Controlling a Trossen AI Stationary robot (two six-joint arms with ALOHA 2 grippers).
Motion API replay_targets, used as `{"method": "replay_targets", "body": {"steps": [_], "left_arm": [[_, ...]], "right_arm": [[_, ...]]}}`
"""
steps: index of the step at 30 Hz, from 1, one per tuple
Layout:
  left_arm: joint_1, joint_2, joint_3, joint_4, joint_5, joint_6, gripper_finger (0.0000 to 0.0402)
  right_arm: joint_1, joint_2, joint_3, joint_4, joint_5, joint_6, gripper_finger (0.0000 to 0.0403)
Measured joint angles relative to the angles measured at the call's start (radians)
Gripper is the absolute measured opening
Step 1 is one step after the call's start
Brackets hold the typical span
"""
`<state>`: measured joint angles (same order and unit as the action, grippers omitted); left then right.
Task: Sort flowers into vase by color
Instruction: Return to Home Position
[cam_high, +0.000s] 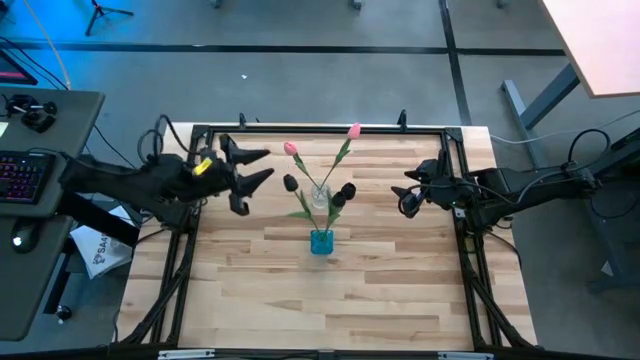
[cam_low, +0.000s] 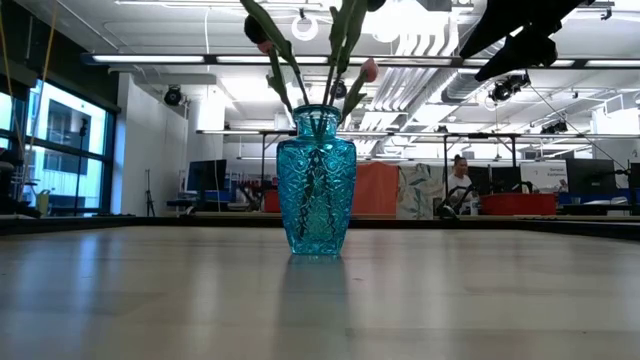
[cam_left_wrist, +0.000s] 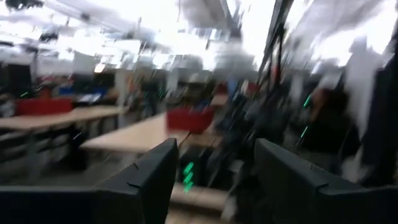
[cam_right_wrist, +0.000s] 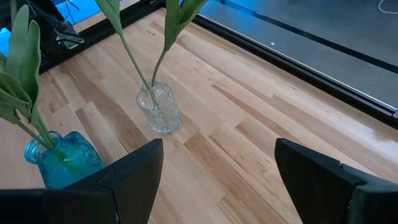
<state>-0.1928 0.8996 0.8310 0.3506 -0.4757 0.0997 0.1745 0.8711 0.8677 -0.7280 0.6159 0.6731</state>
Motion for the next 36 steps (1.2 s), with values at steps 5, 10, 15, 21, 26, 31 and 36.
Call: {"method": "replay_targets", "body": {"steps": [5,10,15,21,26,31,36], "left_arm": [[0.064,-0.040,-0.053,-0.151,-0.018,-0.014,0.0147],[0.100,-0.098,-0.256,0.067,0.041,-0.078,0.0046],[0.128,-0.191,-0.481,0.236,0.025,-0.183,0.0012],[0.128,-0.313,-0.667,0.300,-0.005,-0.299,0.0002],[0.128,-0.378,-0.756,0.299,-0.010,-0.308,0.0001],[0.128,-0.419,-0.820,0.267,-0.048,-0.368,0.0000],[0.128,-0.425,-0.819,0.209,-0.055,-0.437,0.0000]], "right_arm": [[0.000,0.000,0.000,0.001,0.000,0.000,0.0304],[0.000,0.000,0.000,0.013,-0.004,0.008,0.0304],[0.000,0.000,0.000,0.053,-0.045,0.008,0.0304],[0.000,-0.005,0.001,0.070,-0.097,0.024,0.0304],[0.000,-0.025,0.001,0.069,-0.183,0.027,0.0288],[0.000,-0.065,0.001,0.066,-0.208,0.026,0.0234],[0.017,-0.120,0.002,0.017,-0.237,-0.024,0.0169]]}}
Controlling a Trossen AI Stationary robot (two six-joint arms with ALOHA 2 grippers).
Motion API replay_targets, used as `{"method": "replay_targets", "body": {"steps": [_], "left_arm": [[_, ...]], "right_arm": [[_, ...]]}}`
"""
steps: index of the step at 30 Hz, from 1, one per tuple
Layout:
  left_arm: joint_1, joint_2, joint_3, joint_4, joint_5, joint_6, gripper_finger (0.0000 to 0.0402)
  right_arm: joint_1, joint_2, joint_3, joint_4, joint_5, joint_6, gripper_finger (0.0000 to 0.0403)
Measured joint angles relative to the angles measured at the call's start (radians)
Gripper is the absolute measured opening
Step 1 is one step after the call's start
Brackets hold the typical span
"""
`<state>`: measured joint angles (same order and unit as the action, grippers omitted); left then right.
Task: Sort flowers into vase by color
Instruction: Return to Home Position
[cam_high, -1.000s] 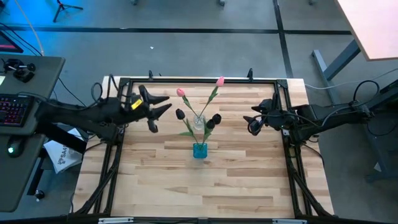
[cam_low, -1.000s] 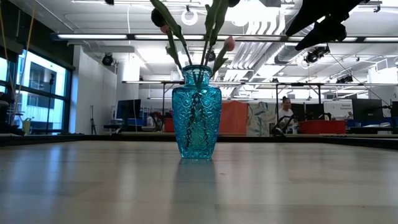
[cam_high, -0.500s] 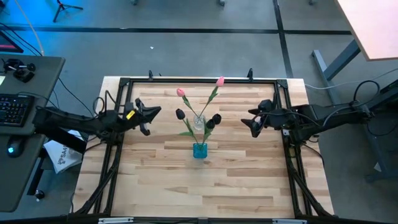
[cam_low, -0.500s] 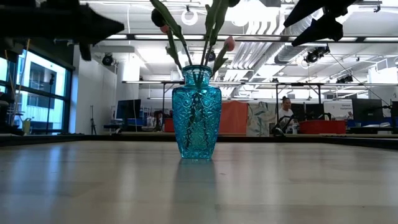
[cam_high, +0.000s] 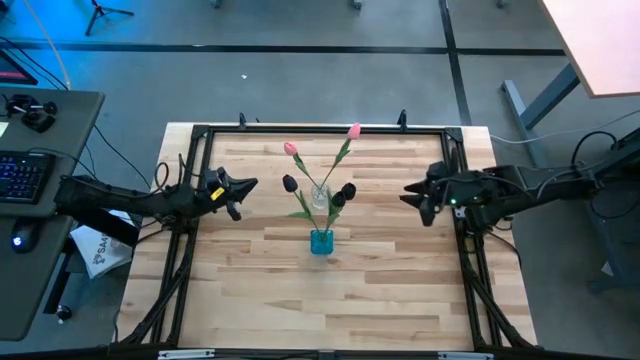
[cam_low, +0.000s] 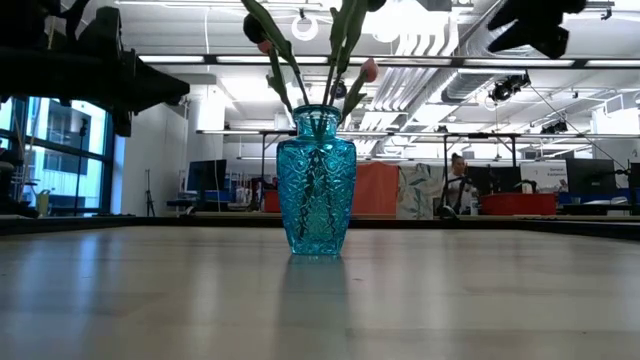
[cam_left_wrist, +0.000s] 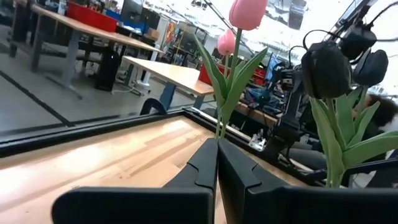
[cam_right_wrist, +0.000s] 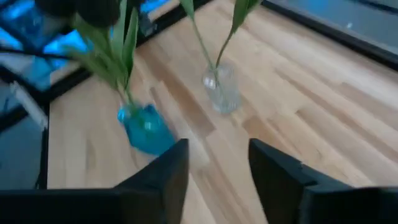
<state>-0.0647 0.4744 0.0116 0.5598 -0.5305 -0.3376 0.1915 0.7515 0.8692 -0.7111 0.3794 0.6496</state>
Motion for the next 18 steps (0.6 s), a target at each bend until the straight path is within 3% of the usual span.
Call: {"method": "replay_targets", "body": {"steps": [6,9,13,18], "left_arm": [[0.000,0.000,0.000,-0.002,0.000,-0.019,0.0000],[0.000,0.000,0.000,-0.002,0.000,-0.019,0.0000],[0.000,0.000,0.000,-0.002,0.000,-0.019,0.0000],[0.000,0.000,0.000,-0.006,0.000,-0.019,0.0001]], "right_arm": [[0.056,-0.074,0.000,-0.167,0.005,-0.024,0.0093],[0.086,-0.128,-0.043,-0.152,0.035,-0.049,0.0054],[0.106,-0.250,-0.210,0.008,0.032,-0.060,0.0007],[0.096,-0.382,-0.451,0.348,-0.044,-0.105,0.0012]]}}
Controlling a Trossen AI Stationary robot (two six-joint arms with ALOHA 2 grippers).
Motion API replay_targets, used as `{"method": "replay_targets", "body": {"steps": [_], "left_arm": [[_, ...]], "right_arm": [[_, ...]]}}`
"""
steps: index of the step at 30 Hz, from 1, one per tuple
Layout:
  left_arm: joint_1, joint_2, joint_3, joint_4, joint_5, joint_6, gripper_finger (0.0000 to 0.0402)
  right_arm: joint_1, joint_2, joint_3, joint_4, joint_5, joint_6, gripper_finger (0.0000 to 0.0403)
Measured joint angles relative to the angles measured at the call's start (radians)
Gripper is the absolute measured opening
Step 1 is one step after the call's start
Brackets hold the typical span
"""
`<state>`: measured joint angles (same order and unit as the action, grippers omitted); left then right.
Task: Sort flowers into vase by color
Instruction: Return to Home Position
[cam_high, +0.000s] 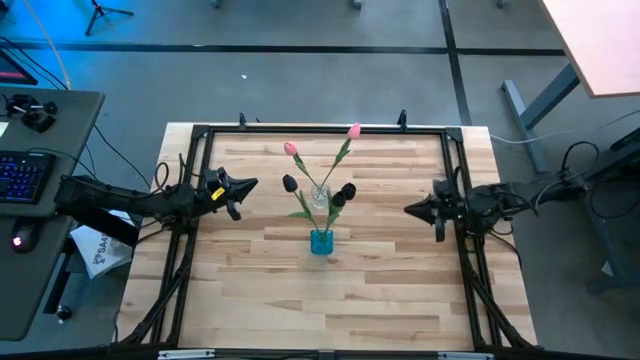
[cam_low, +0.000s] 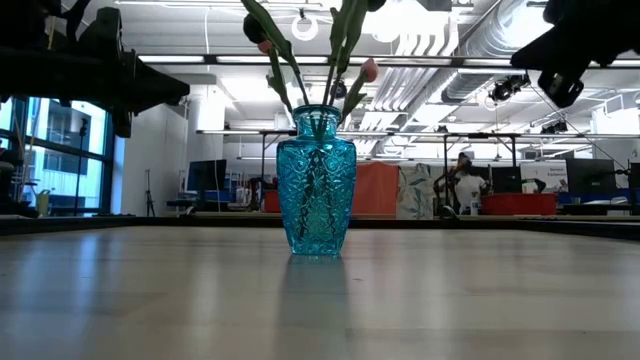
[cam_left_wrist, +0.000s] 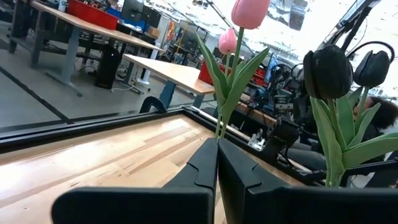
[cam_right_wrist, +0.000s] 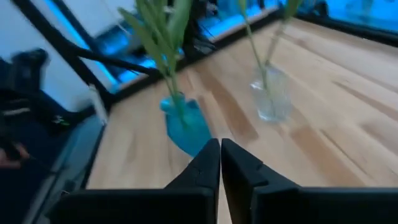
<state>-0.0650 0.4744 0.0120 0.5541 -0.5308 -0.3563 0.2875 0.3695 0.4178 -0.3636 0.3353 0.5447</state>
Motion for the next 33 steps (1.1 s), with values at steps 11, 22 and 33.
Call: {"method": "replay_targets", "body": {"steps": [11,22,33], "left_arm": [[0.000,0.000,0.000,-0.011,0.000,0.000,0.0001],[0.000,0.000,0.000,-0.011,0.000,0.000,0.0001],[0.000,0.000,0.001,-0.012,0.000,0.000,0.0001]], "right_arm": [[-0.067,-0.187,-0.175,0.115,-0.075,-0.153,0.0001],[-0.067,-0.354,-0.408,0.423,-0.179,-0.284,0.0000],[-0.206,-0.358,-0.403,0.445,-0.190,-0.457,0.0000]]}}
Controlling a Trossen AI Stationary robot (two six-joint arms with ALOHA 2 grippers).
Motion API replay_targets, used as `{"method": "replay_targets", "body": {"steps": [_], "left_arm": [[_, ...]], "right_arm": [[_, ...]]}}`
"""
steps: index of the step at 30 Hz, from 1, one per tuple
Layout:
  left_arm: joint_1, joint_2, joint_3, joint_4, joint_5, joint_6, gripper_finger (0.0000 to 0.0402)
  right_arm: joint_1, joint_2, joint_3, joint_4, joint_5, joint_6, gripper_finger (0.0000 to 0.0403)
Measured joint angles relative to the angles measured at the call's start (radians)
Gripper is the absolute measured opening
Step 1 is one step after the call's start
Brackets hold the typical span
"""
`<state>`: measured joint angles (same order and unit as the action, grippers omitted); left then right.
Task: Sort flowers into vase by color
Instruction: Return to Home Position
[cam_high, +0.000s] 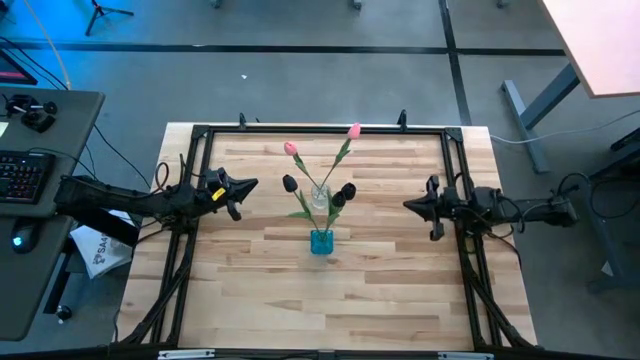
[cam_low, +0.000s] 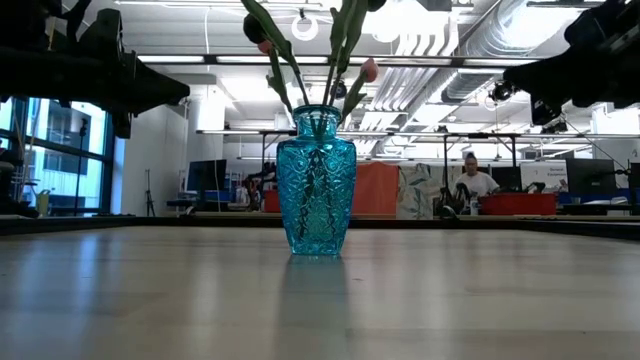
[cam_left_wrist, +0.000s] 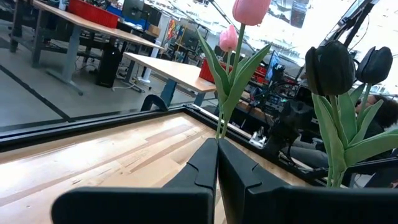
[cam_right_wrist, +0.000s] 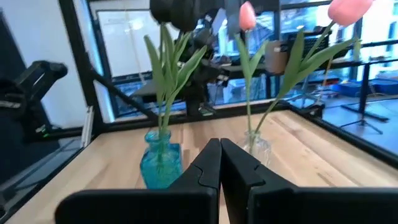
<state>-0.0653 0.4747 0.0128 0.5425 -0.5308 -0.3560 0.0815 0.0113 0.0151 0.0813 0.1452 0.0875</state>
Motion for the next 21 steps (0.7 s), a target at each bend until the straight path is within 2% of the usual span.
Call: {"method": "replay_targets", "body": {"steps": [7,13,21], "left_arm": [[0.000,0.000,0.000,0.000,0.000,0.000,0.0001],[0.000,0.000,0.000,0.000,0.000,0.000,0.0001],[0.000,0.000,0.000,0.000,0.000,0.000,0.0001]], "right_arm": [[-0.079,0.003,0.000,-0.082,-0.154,0.040,0.0000],[-0.112,0.002,0.000,-0.082,-0.150,0.029,0.0000],[-0.116,0.002,0.000,-0.083,-0.150,0.207,0.0000]]}}
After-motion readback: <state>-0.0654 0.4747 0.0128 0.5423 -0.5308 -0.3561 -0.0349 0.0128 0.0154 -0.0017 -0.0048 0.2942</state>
